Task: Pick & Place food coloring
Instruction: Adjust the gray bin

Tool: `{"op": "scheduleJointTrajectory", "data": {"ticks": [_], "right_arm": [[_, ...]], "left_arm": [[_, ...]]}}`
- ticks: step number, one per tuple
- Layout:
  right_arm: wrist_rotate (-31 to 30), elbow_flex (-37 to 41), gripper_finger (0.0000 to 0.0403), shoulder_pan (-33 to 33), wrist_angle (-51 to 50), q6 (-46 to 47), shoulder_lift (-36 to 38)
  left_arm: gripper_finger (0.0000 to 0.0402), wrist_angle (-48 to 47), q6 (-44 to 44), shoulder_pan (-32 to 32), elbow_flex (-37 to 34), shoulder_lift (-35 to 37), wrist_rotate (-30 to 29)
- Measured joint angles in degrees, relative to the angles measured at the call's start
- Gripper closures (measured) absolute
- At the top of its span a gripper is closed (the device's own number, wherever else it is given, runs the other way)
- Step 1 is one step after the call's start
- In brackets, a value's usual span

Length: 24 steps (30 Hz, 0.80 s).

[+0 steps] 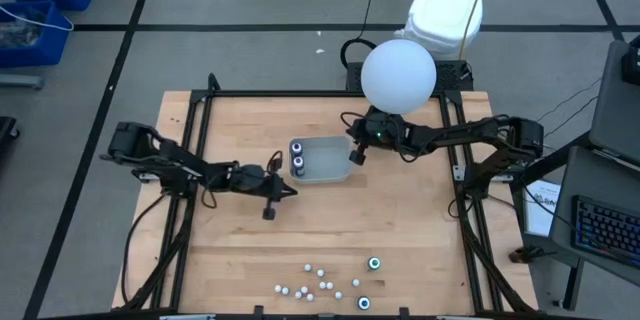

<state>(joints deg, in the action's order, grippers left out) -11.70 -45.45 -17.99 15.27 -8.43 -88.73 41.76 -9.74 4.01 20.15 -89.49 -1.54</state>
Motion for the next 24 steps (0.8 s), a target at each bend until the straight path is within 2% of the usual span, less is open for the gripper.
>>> {"op": "scheduleJointTrajectory", "data": {"ticks": [4,8,16,24], "right_arm": [[0.1,0.0,0.0402,0.0,-0.8,-0.2,0.0],[3.1,0.2,0.0403,-0.1,0.2,-0.2,-0.8],[2.7,0.3,0.0403,-0.1,2.7,-0.4,-5.2],[2.9,0.3,0.0403,0.1,3.3,1.6,-5.4]], "left_arm": [[0.0392,-0.1,0.9,-1.2,0.8,-1.3,0.0],[0.0392,-0.3,1.3,-2.2,0.8,-1.3,0.0],[0.0392,-0.7,1.5,-3.9,0.8,-1.3,-0.1],[0.0392,-1.6,1.2,-4.4,0.8,-1.3,-0.9]]}}
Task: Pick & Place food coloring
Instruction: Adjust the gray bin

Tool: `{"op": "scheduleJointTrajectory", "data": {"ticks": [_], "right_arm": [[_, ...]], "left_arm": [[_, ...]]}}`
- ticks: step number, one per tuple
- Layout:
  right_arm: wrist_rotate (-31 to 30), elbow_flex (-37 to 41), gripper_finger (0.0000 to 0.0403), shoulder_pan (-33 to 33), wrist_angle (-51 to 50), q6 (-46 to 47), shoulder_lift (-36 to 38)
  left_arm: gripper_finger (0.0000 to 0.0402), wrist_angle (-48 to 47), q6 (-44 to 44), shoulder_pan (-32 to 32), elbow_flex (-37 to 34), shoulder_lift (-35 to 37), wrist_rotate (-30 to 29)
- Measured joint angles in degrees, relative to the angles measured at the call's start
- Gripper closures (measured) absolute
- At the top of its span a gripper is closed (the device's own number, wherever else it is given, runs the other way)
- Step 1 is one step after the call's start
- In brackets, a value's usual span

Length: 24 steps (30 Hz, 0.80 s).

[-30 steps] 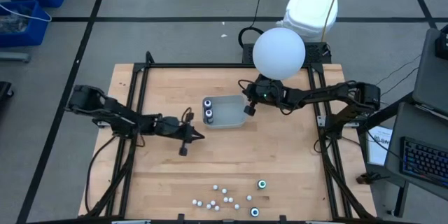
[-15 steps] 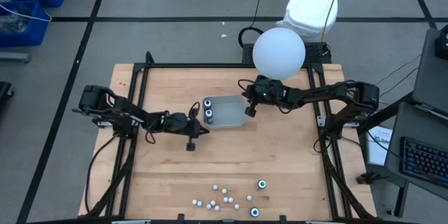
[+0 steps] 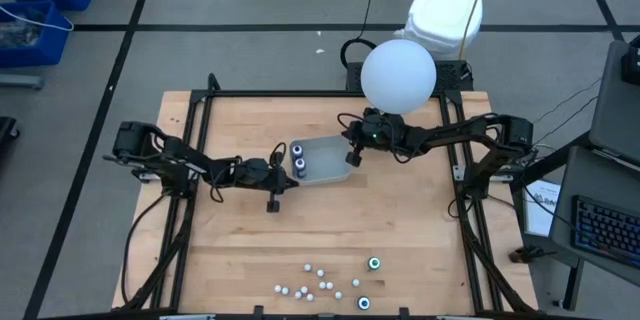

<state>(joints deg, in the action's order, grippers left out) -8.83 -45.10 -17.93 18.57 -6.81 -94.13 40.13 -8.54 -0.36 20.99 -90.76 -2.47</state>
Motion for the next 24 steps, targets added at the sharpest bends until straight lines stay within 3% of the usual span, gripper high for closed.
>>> {"op": "scheduleJointTrajectory", "data": {"ticks": [4,24], "right_arm": [[1.8,0.0,0.0403,0.0,-0.7,2.3,0.0],[-0.3,0.1,0.0403,3.3,-1.8,4.2,0.0]], "left_arm": [[0.0392,-0.2,-0.4,0.0,0.0,0.0,-0.3],[0.0392,-1.5,-0.7,0.0,0.0,0.0,-3.4]]}}
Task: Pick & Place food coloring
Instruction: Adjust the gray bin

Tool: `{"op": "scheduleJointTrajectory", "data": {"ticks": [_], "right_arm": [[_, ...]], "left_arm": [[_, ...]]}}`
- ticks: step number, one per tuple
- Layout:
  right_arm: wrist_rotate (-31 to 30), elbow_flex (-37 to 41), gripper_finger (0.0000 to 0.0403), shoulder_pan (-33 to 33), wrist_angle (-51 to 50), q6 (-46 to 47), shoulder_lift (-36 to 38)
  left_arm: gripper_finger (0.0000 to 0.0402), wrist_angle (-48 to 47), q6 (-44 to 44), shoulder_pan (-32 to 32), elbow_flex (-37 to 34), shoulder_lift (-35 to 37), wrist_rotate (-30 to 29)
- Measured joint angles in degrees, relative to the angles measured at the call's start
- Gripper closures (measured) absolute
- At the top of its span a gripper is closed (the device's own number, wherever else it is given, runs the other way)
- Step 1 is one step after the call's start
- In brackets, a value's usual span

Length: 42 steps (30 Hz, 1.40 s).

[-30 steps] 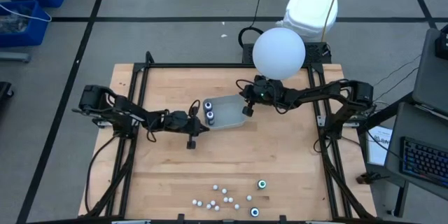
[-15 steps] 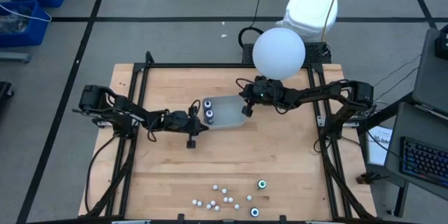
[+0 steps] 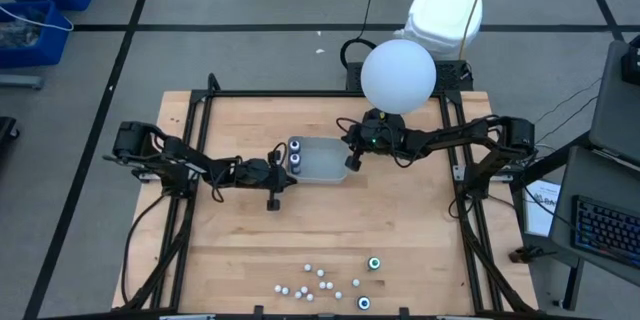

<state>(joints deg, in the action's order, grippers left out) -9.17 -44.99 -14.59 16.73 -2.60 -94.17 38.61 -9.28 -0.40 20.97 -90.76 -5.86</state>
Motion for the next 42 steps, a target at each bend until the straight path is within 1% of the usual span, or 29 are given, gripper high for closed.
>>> {"op": "scheduleJointTrajectory", "data": {"ticks": [4,11,22,28,32,34,36,39,41,42], "right_arm": [[0.2,0.0,0.0403,0.0,0.1,-2.2,0.0],[0.0,0.1,0.0403,0.9,3.1,-5.3,0.1],[-0.3,0.3,0.0403,2.7,1.6,-6.2,5.3],[-1.1,0.2,0.0403,3.1,1.8,-6.9,6.7],[-1.6,0.1,0.0403,4.6,-0.6,-7.1,9.2],[-4.8,0.1,0.0403,6.5,-4.3,-7.0,11.6],[-10.7,0.1,0.0403,9.0,-8.2,-6.6,14.3],[-18.4,0.0,0.0403,13.0,-15.8,-3.3,18.5],[-20.8,0.0,0.0403,15.2,-19.4,0.8,20.2],[-21.0,0.0,0.0403,16.0,-21.5,2.9,20.8]], "left_arm": [[0.0392,0.1,0.0,0.0,0.0,0.0,1.2],[0.0392,1.0,-0.1,0.6,0.0,0.0,2.7],[0.0392,2.0,-0.9,3.2,0.0,0.8,3.1],[0.0392,3.1,-1.7,4.9,0.0,0.9,3.3],[0.0392,2.0,-3.3,7.2,0.0,3.6,3.3],[0.0392,-2.4,-2.7,8.5,0.0,6.9,3.1],[0.0392,-8.8,-1.4,9.7,0.0,10.9,1.8],[0.0392,-20.1,2.1,11.2,0.0,16.5,-3.3],[0.0392,-25.7,5.0,11.5,-0.3,19.2,-7.2],[0.0392,-27.6,6.5,11.6,-0.6,20.0,-9.2]]}}
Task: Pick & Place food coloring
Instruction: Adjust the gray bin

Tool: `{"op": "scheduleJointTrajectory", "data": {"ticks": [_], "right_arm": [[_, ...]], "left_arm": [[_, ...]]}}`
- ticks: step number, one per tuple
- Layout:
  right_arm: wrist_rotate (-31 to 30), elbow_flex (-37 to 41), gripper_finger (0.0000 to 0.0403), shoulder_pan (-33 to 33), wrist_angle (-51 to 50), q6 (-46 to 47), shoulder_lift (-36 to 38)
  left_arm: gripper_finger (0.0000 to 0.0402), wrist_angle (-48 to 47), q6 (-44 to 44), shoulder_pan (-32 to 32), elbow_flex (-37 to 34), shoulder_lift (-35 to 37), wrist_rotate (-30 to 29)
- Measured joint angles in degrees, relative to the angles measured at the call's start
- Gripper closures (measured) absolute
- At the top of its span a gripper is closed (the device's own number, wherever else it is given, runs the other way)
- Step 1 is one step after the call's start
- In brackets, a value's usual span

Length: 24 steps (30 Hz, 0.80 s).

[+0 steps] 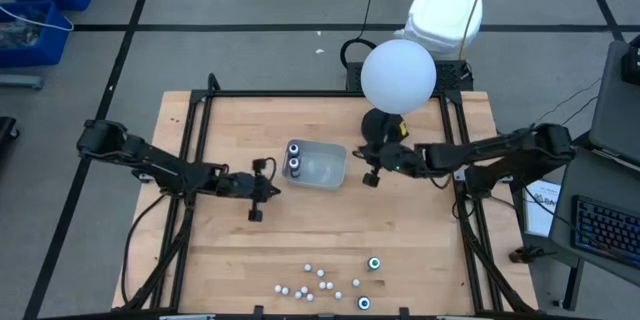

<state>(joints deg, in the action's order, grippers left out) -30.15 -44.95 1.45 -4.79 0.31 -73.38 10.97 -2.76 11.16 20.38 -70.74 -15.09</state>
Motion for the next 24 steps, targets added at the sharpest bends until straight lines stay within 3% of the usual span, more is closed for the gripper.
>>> {"op": "scheduleJointTrajectory", "data": {"ticks": [4,10,18,24], "right_arm": [[0.2,0.0,0.0403,1.9,-5.8,7.7,-1.1],[0.5,0.0,0.0403,1.8,-7.1,12.2,-8.5],[3.8,0.0,0.0403,-2.4,1.7,10.1,-17.0],[8.9,-0.1,0.0403,-5.7,6.7,8.0,-20.0]], "left_arm": [[0.0392,-3.5,3.7,-0.7,-0.7,0.7,-7.4],[0.0392,-3.0,5.5,-4.5,-0.7,0.7,-11.4],[0.0392,-1.9,8.4,-8.8,-0.7,0.6,-9.9],[0.0392,1.0,8.7,-9.4,-0.7,-2.0,-5.4]]}}
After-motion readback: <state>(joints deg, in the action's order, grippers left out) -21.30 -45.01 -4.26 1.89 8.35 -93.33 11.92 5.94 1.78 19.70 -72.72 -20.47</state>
